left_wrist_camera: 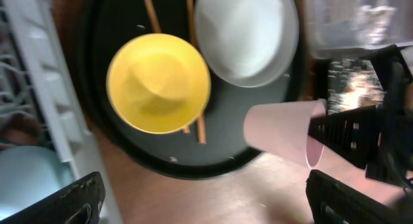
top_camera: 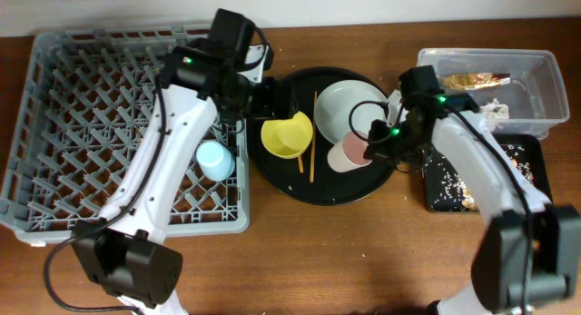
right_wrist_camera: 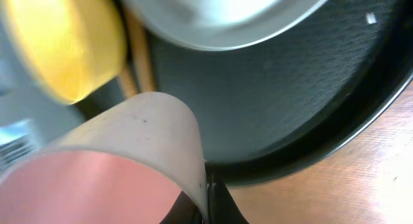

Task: Sort waste into correct bins and load items into the dishwasher rack
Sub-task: 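Grasp the pink cup with the right gripper and lift it, then hand the pink cup from the right gripper to the left gripper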

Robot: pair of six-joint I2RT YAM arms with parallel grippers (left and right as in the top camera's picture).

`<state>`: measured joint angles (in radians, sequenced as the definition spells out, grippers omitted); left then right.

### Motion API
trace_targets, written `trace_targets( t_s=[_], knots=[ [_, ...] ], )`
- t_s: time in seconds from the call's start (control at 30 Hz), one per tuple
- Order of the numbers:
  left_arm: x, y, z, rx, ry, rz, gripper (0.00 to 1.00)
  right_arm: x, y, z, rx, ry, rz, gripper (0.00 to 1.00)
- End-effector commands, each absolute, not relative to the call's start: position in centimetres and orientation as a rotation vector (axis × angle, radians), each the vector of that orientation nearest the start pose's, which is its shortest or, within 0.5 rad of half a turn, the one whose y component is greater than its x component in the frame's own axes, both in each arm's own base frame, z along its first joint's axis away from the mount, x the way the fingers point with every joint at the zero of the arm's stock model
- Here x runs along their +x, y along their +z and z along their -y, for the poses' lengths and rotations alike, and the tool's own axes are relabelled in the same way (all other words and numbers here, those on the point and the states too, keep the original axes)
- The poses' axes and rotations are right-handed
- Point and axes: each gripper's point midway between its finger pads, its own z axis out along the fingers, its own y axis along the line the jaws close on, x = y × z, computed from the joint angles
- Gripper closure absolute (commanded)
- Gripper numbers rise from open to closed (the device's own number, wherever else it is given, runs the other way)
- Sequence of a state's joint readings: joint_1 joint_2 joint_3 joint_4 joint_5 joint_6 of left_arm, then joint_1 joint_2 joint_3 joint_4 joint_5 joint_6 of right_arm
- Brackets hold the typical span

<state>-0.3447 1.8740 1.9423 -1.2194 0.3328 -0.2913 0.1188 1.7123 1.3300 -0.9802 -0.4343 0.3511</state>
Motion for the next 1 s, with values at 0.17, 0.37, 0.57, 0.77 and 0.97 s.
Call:
trace_targets(
  t_s=[0.17, 0.37, 0.57, 0.77, 0.97],
  knots=[
    [38.0, 25.3, 21.3, 0.263, -1.164, -2.694, 0.01, 32.2, 19.2, -14.3, -0.011, 1.073, -2.722, 0.96],
    [37.6, 24.9, 21.9, 0.283, -1.442, -2.652, 0.01, 31.8, 20.6, -13.0, -0.069, 1.273, -2.611, 0.96],
    [37.5, 25.4, 23.9, 0.331, -1.795, -2.529, 0.01, 31.1, 20.3, -12.6, -0.099, 1.484, -2.470, 0.96],
    [37.0, 27.4, 24.7, 0.369, -2.017, -2.386, 0.01, 31.7, 22.8, -13.8, -0.227, 1.678, -2.223, 0.96],
    [36.4, 29.0, 25.1, 0.415, -2.130, -2.286, 0.01, 33.1, 25.0, -13.9, -0.288, 1.721, -2.093, 0.96]
  ],
)
